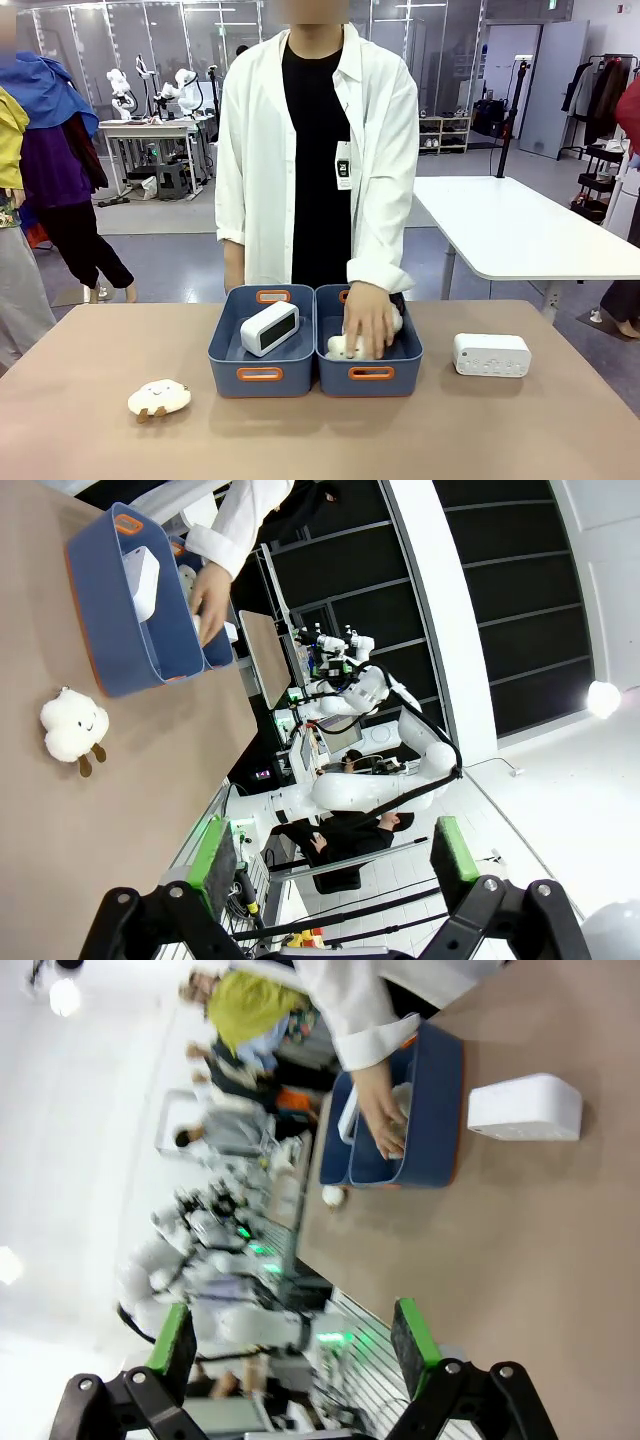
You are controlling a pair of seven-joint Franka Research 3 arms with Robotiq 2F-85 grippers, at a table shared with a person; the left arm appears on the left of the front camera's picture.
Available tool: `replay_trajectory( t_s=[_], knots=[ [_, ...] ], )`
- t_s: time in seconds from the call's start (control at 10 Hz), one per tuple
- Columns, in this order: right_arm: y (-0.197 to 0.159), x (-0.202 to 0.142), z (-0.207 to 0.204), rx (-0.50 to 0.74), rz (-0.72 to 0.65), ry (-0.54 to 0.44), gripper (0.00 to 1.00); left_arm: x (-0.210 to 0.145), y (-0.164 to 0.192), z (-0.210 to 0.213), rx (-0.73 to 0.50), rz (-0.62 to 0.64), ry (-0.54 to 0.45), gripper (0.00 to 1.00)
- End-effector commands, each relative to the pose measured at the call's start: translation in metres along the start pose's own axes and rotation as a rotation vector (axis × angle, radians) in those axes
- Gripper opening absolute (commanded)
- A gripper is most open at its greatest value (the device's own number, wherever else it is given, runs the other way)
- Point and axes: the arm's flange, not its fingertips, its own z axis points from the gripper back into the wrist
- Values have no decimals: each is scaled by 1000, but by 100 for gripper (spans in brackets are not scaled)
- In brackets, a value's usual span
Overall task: Sort the digital clocks into the basket.
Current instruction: Pick up the Digital clock from the table and place it into the empty Plastic storage basket.
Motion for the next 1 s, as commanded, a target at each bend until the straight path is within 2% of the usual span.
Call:
replay_trajectory(
  t_s=[0.0, 0.1, 0.3, 0.5, 0.6, 0.7, 0.8, 0.9],
  knots=[
    [42, 25, -32, -256, 273, 186, 100, -4, -4, 1, 10, -4, 8, 100],
    [41, 37, -70, -356, 334, 311, 100, -4, -4, 1, 10, -4, 8, 100],
    [24, 56, -133, -589, 526, 481, 100, -4, -4, 1, 10, -4, 8, 100],
    [2, 52, -175, -704, 769, 691, 100, -4, -4, 1, 10, -4, 8, 100],
    [-5, 43, -187, -751, 844, 734, 100, -4, -4, 1, 10, -4, 8, 100],
    [-3, 35, -191, -707, 856, 709, 100, -4, -4, 1, 10, -4, 8, 100],
    [9, 29, -178, -671, 816, 586, 100, -4, -4, 1, 10, -4, 8, 100],
    [-2, 52, -201, -709, 771, 771, 100, -4, -4, 1, 10, -4, 8, 100]
  ],
)
